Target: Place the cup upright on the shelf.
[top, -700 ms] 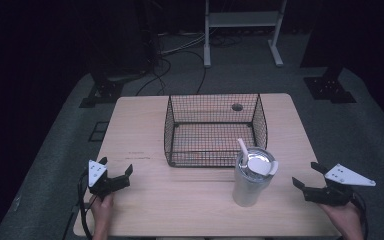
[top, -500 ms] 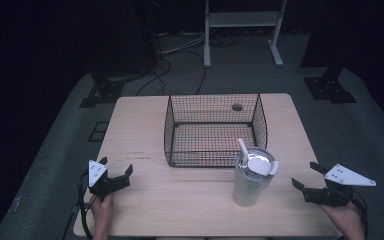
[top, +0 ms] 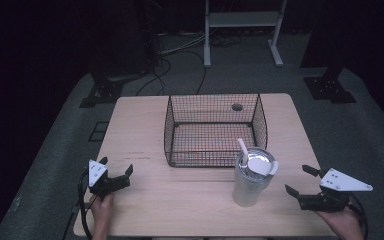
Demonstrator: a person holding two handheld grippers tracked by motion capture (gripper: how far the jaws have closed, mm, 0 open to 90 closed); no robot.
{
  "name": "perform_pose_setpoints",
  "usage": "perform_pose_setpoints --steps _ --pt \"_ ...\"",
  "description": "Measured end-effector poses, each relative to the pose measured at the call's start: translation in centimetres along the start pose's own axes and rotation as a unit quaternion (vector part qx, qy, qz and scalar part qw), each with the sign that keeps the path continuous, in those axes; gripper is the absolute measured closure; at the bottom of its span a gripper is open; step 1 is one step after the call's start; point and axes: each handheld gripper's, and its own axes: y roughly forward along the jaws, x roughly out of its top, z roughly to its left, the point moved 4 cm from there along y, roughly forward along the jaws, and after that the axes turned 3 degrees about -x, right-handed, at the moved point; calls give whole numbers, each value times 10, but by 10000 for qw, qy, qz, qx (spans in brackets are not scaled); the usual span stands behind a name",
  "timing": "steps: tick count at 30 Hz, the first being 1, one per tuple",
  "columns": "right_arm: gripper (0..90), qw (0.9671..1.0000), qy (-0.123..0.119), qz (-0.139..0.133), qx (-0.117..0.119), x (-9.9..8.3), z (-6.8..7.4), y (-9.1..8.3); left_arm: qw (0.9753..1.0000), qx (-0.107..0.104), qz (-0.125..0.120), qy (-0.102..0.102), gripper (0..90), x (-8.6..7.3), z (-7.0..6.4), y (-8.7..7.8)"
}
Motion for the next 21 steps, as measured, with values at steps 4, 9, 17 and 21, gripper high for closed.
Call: perform_pose_setpoints --steps 4,9,17,21 --pt "116 10000 -49 2 64 2 4 0 10000 -1 1 16 0 0 0 0" --pt "112 9997 -104 -19 200 5 12 1 10000 -3 -3 -2 0 0 0 0" --pt "96 9993 -99 -50 349 8 20 6 10000 -5 -11 4 0 0 0 0" --pt "83 9989 -110 -73 447 9 25 10 10000 -6 -11 0 0 0 0 0"
